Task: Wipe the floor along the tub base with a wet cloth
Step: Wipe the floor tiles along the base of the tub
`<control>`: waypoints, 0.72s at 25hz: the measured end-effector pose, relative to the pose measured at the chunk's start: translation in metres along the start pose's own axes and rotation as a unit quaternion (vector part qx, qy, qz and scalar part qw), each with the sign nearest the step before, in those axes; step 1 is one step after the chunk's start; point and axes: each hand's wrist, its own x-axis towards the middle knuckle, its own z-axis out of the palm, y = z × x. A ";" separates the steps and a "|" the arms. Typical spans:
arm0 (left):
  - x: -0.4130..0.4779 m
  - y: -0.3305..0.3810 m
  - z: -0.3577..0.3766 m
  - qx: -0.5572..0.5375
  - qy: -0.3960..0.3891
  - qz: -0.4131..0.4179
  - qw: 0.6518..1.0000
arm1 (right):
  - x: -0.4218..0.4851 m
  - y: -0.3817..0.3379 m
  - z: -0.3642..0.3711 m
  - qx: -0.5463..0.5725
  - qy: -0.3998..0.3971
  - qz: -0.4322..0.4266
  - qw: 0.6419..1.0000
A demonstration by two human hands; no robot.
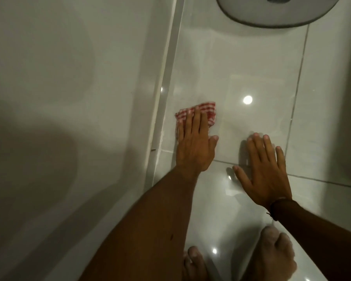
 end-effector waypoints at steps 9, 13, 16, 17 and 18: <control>0.040 -0.033 0.014 0.041 0.127 0.018 0.991 | 0.008 0.009 0.043 -0.028 0.042 -0.027 0.998; 0.069 -0.047 -0.008 0.032 0.140 0.002 0.990 | 0.011 0.011 0.048 -0.036 0.059 -0.028 0.997; 0.063 -0.049 -0.008 0.001 0.149 0.020 0.989 | 0.011 0.009 0.046 -0.038 0.059 -0.024 0.997; 0.060 -0.051 -0.008 -0.013 0.148 0.022 0.989 | 0.011 0.009 0.045 -0.040 0.057 -0.025 0.997; 0.057 -0.053 -0.008 -0.024 0.145 0.021 0.989 | 0.012 0.009 0.045 -0.041 0.054 -0.026 0.997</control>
